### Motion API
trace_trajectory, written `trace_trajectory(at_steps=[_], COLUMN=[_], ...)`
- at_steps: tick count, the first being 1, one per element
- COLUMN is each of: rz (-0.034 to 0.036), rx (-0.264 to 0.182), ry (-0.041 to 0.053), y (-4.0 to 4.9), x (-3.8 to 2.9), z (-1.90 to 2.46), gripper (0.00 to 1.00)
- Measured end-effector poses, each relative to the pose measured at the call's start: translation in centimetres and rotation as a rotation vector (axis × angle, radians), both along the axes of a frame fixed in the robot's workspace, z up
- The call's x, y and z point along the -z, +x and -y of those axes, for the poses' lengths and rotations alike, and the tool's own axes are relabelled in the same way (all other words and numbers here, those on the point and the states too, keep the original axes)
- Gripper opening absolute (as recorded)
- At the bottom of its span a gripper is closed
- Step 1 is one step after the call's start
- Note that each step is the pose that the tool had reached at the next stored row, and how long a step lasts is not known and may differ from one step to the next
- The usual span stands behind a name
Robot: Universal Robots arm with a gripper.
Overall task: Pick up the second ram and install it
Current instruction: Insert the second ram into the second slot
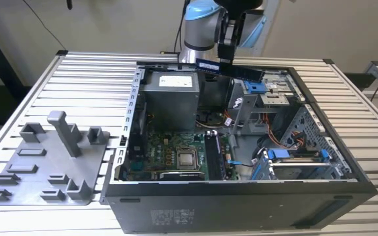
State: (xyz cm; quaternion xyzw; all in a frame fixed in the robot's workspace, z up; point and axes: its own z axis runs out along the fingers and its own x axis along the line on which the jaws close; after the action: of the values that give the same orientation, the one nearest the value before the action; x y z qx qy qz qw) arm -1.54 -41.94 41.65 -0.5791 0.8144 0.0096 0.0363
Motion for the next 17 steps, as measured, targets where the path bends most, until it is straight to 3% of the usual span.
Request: trace_trajectory(at_steps=[17], rz=[0.0], rx=[0.228], ry=[0.0], y=[0.0], x=[0.02], z=[0.0], gripper=[0.14])
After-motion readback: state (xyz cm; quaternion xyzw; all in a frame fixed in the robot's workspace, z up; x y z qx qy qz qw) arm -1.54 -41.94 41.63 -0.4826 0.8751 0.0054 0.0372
